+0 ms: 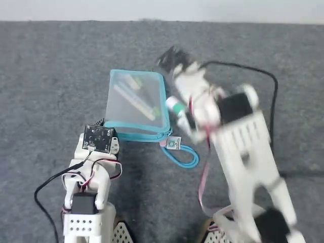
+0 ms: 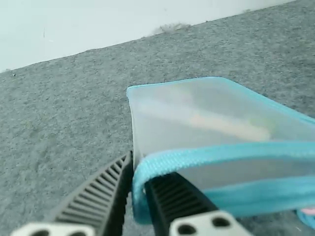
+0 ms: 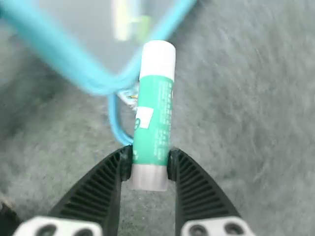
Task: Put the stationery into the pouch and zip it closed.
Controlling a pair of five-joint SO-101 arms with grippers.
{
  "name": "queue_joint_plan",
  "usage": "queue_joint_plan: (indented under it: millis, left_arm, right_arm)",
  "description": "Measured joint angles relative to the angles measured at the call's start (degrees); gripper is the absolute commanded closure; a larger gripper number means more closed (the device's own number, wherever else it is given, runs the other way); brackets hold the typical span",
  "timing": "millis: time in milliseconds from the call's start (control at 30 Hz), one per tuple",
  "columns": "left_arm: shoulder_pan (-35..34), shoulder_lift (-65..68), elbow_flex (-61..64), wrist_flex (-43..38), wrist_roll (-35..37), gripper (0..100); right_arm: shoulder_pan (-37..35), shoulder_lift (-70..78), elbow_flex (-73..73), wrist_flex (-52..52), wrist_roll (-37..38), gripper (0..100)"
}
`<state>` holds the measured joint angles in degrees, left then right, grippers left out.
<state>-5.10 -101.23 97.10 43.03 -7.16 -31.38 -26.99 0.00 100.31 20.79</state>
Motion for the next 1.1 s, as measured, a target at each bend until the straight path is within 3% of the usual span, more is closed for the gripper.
queue_joint_plan:
  millis: [200, 400, 667, 867, 1100]
  left_arm:
    - [0.00, 0.00, 0.00, 0.00, 0.09, 99]
    - [1.58, 0.00, -0.26, 0.00, 3.52, 99]
    - [10.02, 0.00, -1.49, 0.09, 3.69, 99]
    - [11.96, 0.00, -1.49, 0.09, 3.69, 99]
    - [11.96, 0.00, -1.49, 0.09, 3.69, 99]
  right_arm:
    - [-9.32, -17.85, 17.05, -0.44, 0.88, 99.1]
    - [-10.11, -21.71, 30.68, -9.05, 0.88, 99.1]
    - [-10.20, -21.71, 34.46, -18.55, 0.09, 99.1]
    - [-10.02, -12.31, 34.46, -24.97, -0.44, 99.1]
    - [-7.56, 3.16, 27.43, -29.80, -8.09, 99.0]
